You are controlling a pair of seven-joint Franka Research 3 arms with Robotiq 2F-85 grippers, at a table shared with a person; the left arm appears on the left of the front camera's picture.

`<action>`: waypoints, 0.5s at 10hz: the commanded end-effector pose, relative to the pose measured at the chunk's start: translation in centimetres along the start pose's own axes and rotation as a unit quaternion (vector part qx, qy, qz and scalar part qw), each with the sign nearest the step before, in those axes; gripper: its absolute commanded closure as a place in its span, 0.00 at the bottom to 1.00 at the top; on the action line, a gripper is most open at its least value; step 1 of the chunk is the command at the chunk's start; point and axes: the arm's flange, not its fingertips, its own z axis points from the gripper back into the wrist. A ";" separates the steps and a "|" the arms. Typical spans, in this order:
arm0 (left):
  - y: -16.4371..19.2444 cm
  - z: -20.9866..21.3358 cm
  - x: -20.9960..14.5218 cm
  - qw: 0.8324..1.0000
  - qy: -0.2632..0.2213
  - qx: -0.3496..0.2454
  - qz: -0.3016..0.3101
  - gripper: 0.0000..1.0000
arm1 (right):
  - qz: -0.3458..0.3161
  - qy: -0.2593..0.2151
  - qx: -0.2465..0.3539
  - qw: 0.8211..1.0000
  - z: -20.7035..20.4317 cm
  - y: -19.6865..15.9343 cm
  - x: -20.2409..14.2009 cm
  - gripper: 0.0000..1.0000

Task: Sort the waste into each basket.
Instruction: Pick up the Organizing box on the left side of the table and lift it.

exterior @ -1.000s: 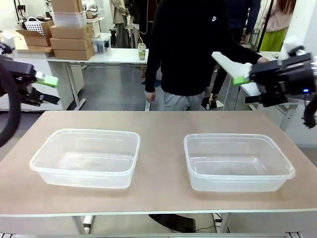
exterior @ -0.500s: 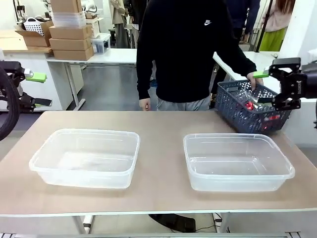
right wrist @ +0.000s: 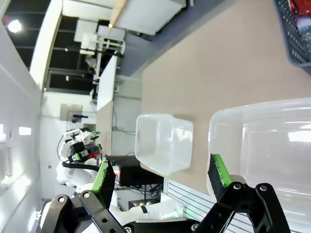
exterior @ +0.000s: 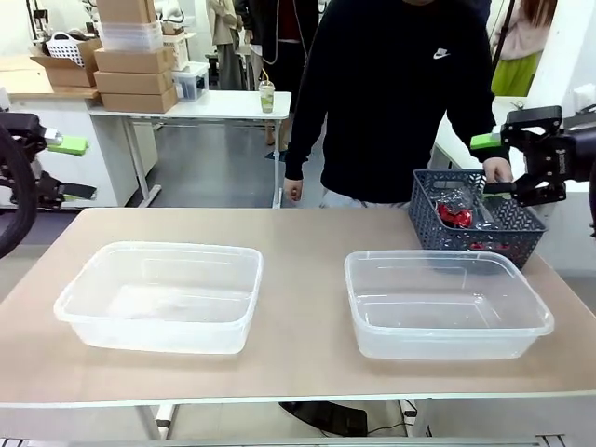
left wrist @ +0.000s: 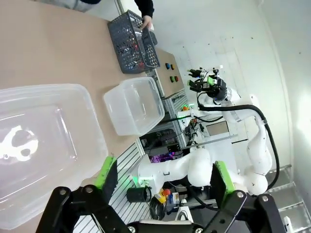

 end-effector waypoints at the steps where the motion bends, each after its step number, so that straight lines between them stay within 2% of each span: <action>1: -0.4 -0.3 0.2 0.994 0.071 0.073 -0.028 0.00 | 0.020 0.056 -0.044 0.997 -5.6 3.4 0.0 0.00; 2: -0.5 0.6 -0.1 0.961 0.146 0.229 -0.053 0.00 | 0.040 0.092 -0.114 0.988 -13.3 7.9 -1.2 0.00; 3: -0.6 1.4 -0.5 0.930 0.182 0.313 -0.053 0.00 | 0.072 0.132 -0.181 0.972 -20.0 10.8 -3.6 0.00; 4: -0.7 1.8 -1.2 0.912 0.208 0.349 -0.056 0.00 | 0.113 0.178 -0.212 0.954 -25.0 12.0 -6.2 0.00; 5: -0.5 1.8 -2.2 0.895 0.245 0.368 -0.065 0.00 | 0.165 0.197 -0.232 0.938 -27.6 12.4 -8.3 0.00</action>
